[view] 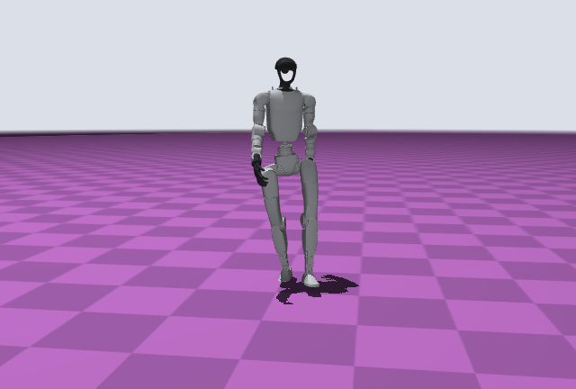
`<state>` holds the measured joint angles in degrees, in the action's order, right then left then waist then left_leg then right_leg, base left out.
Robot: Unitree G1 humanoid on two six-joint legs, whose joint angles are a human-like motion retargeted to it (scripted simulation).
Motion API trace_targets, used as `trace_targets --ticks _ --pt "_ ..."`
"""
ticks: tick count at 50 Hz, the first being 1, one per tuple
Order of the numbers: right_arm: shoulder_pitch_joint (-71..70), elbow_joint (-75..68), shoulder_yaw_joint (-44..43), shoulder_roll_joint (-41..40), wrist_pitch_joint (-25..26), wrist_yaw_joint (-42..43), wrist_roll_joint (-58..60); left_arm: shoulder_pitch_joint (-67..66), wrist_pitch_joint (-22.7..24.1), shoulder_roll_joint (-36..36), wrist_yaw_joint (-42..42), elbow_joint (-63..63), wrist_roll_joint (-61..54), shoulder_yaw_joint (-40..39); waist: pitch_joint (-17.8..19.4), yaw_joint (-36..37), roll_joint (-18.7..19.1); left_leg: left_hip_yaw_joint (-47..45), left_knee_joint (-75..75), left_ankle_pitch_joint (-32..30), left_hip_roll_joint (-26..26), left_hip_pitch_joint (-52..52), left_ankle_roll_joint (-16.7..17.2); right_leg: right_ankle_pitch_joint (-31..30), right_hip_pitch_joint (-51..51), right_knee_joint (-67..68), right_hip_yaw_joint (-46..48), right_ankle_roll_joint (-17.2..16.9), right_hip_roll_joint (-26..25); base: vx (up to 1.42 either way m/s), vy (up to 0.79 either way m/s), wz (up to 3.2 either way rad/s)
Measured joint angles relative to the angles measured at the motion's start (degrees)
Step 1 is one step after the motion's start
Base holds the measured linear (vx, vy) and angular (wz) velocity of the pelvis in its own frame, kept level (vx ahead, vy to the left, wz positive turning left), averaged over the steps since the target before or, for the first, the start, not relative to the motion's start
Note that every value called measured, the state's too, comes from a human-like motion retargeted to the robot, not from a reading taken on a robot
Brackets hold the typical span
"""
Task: Walk run
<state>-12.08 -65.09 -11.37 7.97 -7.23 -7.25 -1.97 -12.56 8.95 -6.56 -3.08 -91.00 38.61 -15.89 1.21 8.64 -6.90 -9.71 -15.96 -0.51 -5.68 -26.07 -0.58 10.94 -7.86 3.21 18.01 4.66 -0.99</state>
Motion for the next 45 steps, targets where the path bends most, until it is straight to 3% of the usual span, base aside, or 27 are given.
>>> trace_targets --ticks 2,5,6,8,10,13,15,16,20,23,27,31,33,35,37,38,40,42,45 --pt "-1.70 3.07 0.63 0.70 -1.09 -1.16 0.40 -0.46 -0.87 -0.36 0.13 -1.70 0.43 -0.44 0.40 1.04 0.46 6.93 8.59 1.39 -0.81 -2.07 1.67 1.49 -3.64 -0.56 -0.37 -0.25 -0.99 1.13 -0.05 -0.43" --pt "-2.64 5.07 1.06 0.95 -1.96 -3.38 2.74 -0.51 -2.46 -0.95 -0.29 -3.27 0.83 -1.35 0.20 1.85 1.20 6.76 11.54 1.91 -0.03 -3.44 2.41 0.61 -8.06 0.96 -2.91 -1.65 -2.29 1.20 -0.01 -0.33" --pt "-2.12 5.01 1.07 0.44 -2.41 -3.01 3.97 -0.02 -2.80 -0.85 -0.21 -3.37 0.68 -1.75 -0.19 1.03 1.41 5.70 8.59 3.02 -0.13 -3.33 0.23 -1.79 -8.98 2.07 -3.06 -2.75 -2.57 0.84 -0.03 -0.09" --pt "0.17 3.96 1.13 -0.24 -3.53 -2.17 6.19 0.70 -3.28 -0.58 -0.15 -3.35 0.43 -2.20 -1.17 1.12 2.34 3.06 5.15 2.08 0.72 -1.53 -2.26 -9.58 -10.99 5.32 -3.19 -4.62 -3.27 1.15 0.03 -0.34" --pt "4.34 1.44 0.87 -0.68 -4.32 -1.37 9.37 1.36 -3.44 -0.12 -0.53 -2.98 0.35 -1.95 -3.69 3.29 3.22 5.88 0.61 -0.16 3.46 -0.93 -0.92 -23.77 -11.32 10.65 0.18 -4.37 -1.35 1.68 0.12 -1.05" --pt "9.47 -2.65 1.41 -1.78 -4.03 0.14 13.34 4.93 -2.61 0.73 -1.73 -0.11 -0.19 -0.95 -3.33 1.69 6.09 7.05 -4.42 3.88 6.38 3.86 -4.27 -36.15 -5.08 30.39 2.11 -0.32 1.06 1.35 0.05 -0.37" --pt "11.78 -5.81 1.03 -1.24 -3.43 -0.94 14.93 8.30 -1.37 0.30 -2.74 2.15 -1.97 2.03 -2.59 0.80 7.85 6.74 -3.79 7.19 6.66 8.95 -6.58 -30.66 0.94 44.22 5.64 4.30 4.23 1.02 0.07 -0.09" --pt "12.69 -7.65 0.44 -1.43 -3.14 -0.26 15.51 10.34 -0.51 -0.25 -3.10 3.21 -2.66 3.38 -2.80 0.48 7.51 5.88 -1.94 7.50 6.12 11.05 -6.99 -27.12 6.48 49.61 4.17 4.10 5.24 0.97 0.03 -0.32" --pt "15.48 -15.70 -4.02 -3.05 -3.14 3.12 15.71 18.35 2.63 -3.11 -5.44 9.17 -2.38 5.11 -3.04 -4.45 5.76 6.62 5.48 7.78 2.59 18.69 -7.46 -18.24 26.08 56.83 -0.83 -2.23 6.85 0.94 0.00 0.35" --pt "18.06 -20.00 -5.05 -2.79 -1.80 0.47 11.83 23.23 5.29 -5.61 -7.81 14.53 -3.26 5.79 -3.22 -10.70 5.45 6.88 8.53 9.39 0.73 23.72 -8.56 -14.60 34.50 44.85 -0.55 -5.36 7.51 1.06 -0.07 1.03" --pt "21.00 -22.46 -6.68 -2.71 -0.50 -1.91 9.45 29.18 8.52 -10.26 -10.87 21.47 -6.67 7.47 -2.82 -17.75 3.35 10.20 10.85 13.12 -2.93 31.03 -9.07 -10.17 40.82 19.03 -1.71 -8.30 10.20 0.97 -0.17 1.02" --pt "22.85 -23.64 -9.05 -3.72 0.39 -1.77 7.27 32.08 10.76 -13.60 -13.69 27.90 -9.19 9.62 -3.26 -20.62 2.23 12.36 11.42 15.78 -3.77 38.39 -8.88 -7.84 44.56 3.69 -4.61 -11.32 9.74 1.12 -0.28 0.66" --pt "23.06 -24.28 -9.74 -3.78 1.17 -2.88 5.93 31.39 11.46 -13.69 -14.21 30.49 -9.63 10.26 -4.14 -20.36 2.12 13.61 9.54 14.37 -3.89 40.44 -7.38 -7.22 45.50 7.33 -5.14 -8.06 9.51 1.43 -0.38 0.21" --pt "22.66 -24.40 -9.86 -3.90 1.72 -3.14 5.58 29.32 11.59 -12.46 -13.57 31.80 -9.38 10.18 -5.67 -20.23 1.81 13.13 6.91 8.64 -4.21 41.77 -5.08 -10.68 45.25 12.01 3.09 -4.08 11.64 1.30 -0.31 0.01" --pt "22.50 -24.75 -9.32 -3.72 1.49 -2.49 5.60 24.61 11.58 -10.08 -13.40 31.71 -7.40 9.41 -6.42 -20.15 0.25 8.16 2.14 -5.09 -4.70 43.56 -4.69 -14.85 43.67 15.46 -7.43 -4.91 11.06 1.28 -0.23 0.18" --pt "22.49 -24.64 -9.17 -3.88 1.35 -1.82 5.46 21.77 11.60 -8.54 -13.06 31.12 -6.00 9.30 -6.43 -20.61 0.56 3.04 -2.55 -12.57 -1.86 43.27 -6.10 -14.20 42.69 18.87 -7.19 -4.29 12.66 1.43 -0.23 0.23" --pt "21.06 -23.40 -8.27 -3.84 0.66 -0.71 5.06 17.82 10.92 -5.15 -10.39 28.35 -3.12 8.69 -5.84 -17.94 -1.51 -4.26 -15.22 -21.90 -1.92 39.64 -10.50 -9.93 38.04 20.33 -10.86 -2.86 13.51 1.26 -0.20 -0.47" --pt "18.92 -22.17 -5.62 -3.47 -0.98 0.28 3.84 15.63 9.25 -2.75 -6.52 22.54 -0.67 8.12 -4.43 -15.43 -3.90 -6.69 -27.74 -18.72 -2.77 34.51 -13.43 -6.81 32.03 18.68 -10.42 -1.36 14.23 0.77 -0.18 -0.50" --pt "14.56 -20.52 -2.03 -2.71 -2.27 3.40 3.68 12.60 5.64 -1.04 -2.38 11.96 0.32 8.13 -3.46 -13.07 -4.81 -10.68 -40.49 -6.85 2.89 23.41 -14.35 -4.27 24.64 15.27 -8.05 0.00 13.09 1.21 -0.27 0.05"
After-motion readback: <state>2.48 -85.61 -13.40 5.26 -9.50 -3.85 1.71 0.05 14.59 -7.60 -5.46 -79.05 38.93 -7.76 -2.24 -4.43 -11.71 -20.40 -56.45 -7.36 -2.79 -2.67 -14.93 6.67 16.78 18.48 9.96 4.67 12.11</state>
